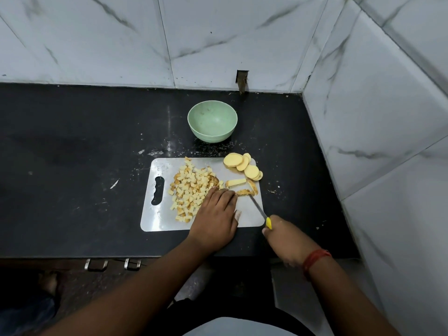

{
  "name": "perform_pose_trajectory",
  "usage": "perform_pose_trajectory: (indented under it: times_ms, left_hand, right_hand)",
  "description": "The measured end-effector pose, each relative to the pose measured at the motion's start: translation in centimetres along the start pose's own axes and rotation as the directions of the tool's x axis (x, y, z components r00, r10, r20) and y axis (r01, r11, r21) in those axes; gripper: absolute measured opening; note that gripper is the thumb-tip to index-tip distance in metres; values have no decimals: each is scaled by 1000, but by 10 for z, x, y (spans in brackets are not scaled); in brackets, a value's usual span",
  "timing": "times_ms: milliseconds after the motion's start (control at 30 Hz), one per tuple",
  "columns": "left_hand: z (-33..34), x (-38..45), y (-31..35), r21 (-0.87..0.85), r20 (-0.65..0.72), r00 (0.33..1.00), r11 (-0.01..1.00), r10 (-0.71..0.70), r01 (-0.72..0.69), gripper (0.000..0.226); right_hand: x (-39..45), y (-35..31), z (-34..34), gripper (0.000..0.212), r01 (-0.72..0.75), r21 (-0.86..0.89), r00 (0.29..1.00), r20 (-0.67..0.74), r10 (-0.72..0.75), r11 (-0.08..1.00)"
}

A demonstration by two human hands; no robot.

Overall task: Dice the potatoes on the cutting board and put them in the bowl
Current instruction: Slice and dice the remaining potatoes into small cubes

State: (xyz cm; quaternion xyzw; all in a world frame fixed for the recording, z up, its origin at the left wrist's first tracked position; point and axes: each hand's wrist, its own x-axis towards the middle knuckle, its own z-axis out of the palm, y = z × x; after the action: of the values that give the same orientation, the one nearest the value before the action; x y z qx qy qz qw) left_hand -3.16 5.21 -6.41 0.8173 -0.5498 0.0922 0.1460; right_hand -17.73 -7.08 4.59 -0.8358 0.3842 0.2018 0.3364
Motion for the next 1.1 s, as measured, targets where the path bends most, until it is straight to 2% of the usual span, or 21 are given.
perform_pose_trajectory:
  times_ms: [100, 200, 333, 400, 500, 767, 867, 933, 1000, 1100]
  left_hand:
    - [-4, 1, 0, -27, -41, 999, 1000, 11, -12, 46]
    - [-8, 9, 6, -52, -52, 991, 990, 127, -130, 44]
    - [-7, 30, 12, -46, 54, 953, 954, 298, -295, 51]
    - [-5, 38, 11, 8, 105, 942, 947, 318, -321, 53]
    - [-6, 38, 3, 31, 109, 939, 943, 327, -332, 51]
    - [-9, 25, -28, 41, 44, 946, 945, 322, -324, 43]
    - [-11, 26, -20, -6, 31, 961, 961, 276, -276, 44]
    - [-11, 27, -15, -28, 26, 973, 973, 229, -228, 49]
    - [-11, 28, -14, -29, 42, 978, 979, 205, -204, 55]
    - [-9, 28, -18, 3, 82, 964, 967, 253, -254, 59]
  right_hand:
    - [-1, 7, -10, 16, -6, 152, 998, -56, 15, 988]
    - [2, 14, -14, 17, -15, 232, 997, -67, 31, 973]
    - [5, 15, -12, 18, -11, 286, 994, -102, 42, 958]
    - [5, 14, -12, 19, -13, 286, 994, -103, 44, 958]
    - [4, 13, -12, 18, -26, 297, 996, -73, 50, 954]
    - [19, 12, -3, 12, -75, 98, 992, -97, 85, 992]
    - [24, 9, 0, 9, -104, -5, 993, -60, 104, 995]
    - [21, 8, 4, 10, -63, -44, 998, -8, 63, 997]
    - [16, 8, 5, 12, -26, -67, 999, 32, 28, 997]
    - [14, 11, -2, 13, -35, -35, 999, -4, 35, 999]
